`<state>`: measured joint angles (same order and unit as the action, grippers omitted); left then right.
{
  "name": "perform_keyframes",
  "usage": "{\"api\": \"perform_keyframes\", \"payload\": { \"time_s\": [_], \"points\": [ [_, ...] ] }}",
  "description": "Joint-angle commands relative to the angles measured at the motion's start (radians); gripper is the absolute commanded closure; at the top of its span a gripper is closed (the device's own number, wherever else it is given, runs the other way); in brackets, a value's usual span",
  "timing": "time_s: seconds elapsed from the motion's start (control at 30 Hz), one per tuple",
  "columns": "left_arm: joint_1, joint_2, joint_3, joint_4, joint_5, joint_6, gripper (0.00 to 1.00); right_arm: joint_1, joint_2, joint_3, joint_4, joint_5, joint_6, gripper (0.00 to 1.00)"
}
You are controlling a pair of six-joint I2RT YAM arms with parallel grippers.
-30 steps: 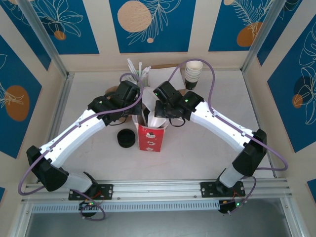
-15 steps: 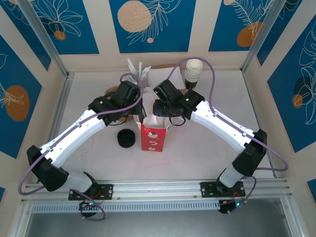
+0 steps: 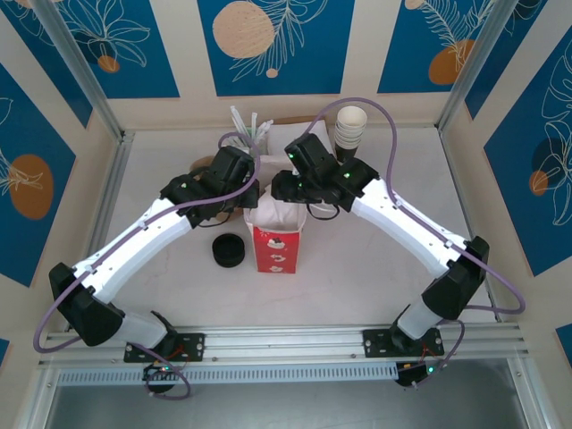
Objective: Pack the takeout coffee
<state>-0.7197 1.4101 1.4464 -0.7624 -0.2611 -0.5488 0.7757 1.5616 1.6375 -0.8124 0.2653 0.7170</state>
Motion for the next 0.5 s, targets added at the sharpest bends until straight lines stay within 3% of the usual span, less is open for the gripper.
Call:
{"api": "perform_keyframes", "payload": {
  "time_s": [0.0, 0.13, 0.47],
  "points": [
    [0.012, 0.003, 0.028, 0.009, 0.022, 0.003, 0.62, -0.022, -0.069, 0.047, 0.038, -0.045, -0.029, 0.63],
    [0.011, 0.001, 0.038, 0.009, 0.045, 0.000, 0.53, -0.050, -0.107, 0.042, 0.059, -0.064, -0.032, 0.63],
    [0.012, -0.024, 0.085, -0.003, 0.080, 0.000, 0.48, -0.121, -0.204, 0.017, 0.097, -0.120, -0.028, 0.63]
  ]
}}
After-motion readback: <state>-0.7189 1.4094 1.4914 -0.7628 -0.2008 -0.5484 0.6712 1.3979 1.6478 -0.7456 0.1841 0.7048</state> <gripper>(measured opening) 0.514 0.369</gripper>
